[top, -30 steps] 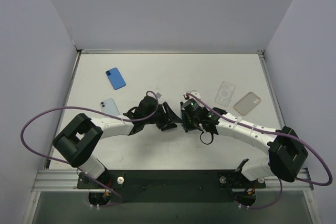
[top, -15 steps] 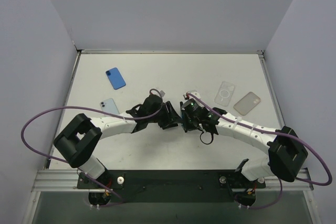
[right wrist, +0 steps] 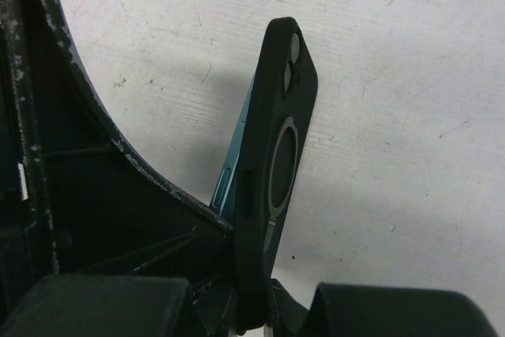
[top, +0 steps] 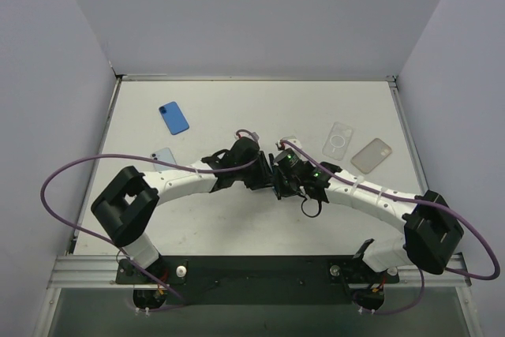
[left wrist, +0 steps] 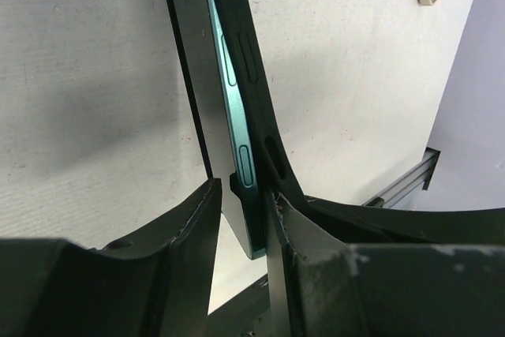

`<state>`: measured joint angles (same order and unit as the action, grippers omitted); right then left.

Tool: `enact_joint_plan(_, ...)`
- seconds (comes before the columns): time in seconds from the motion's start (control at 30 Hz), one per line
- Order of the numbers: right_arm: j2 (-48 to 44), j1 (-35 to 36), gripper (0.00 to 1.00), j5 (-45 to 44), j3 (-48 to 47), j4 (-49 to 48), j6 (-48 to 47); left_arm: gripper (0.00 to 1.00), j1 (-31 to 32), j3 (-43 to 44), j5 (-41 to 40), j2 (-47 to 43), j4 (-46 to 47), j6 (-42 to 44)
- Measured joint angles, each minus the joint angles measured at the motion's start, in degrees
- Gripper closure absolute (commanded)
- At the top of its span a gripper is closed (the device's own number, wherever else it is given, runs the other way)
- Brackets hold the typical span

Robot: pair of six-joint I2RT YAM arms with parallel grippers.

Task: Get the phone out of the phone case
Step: Remove the phone case from the phone, then place the phone case at the center of the board.

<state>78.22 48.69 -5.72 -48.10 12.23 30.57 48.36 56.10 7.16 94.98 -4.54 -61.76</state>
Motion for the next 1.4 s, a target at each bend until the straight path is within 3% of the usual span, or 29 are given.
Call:
enact_joint_plan(0.47,-0.11,-0.28,1.0,0.37,0.61,0.85,0.0,0.66,2.73,5.46,-5.44,4.0,-6.86,2.93)
enact_joint_plan(0.57,-0.11,-0.28,1.0,1.27,0.85,0.92,0.02,0.83,2.95,5.46,-5.2,5.29,-6.21,2.47)
enact_joint_plan(0.6,-0.11,-0.28,1.0,1.53,1.01,0.85,0.0,0.95,3.06,5.55,-5.11,5.44,-5.9,2.4)
enact_joint_plan(0.63,-0.13,-0.35,1.0,2.21,1.11,0.79,0.22,1.0,3.15,5.57,-5.14,5.51,-5.88,2.21)
enact_joint_plan(0.93,-3.26,-4.22,1.0,7.02,3.65,-1.75,1.46,1.0,3.39,5.81,-6.03,4.48,-6.16,2.43)
enact_joint_plan(1.23,-13.46,-13.46,1.0,18.62,5.25,-6.58,1.4,1.0,0.39,4.72,-5.14,-4.61,-4.98,3.74)
enact_joint_plan(1.4,-17.94,-24.87,1.0,12.87,6.32,-2.95,0.26,1.0,-5.16,0.85,-6.08,-10.47,-14.14,8.52)
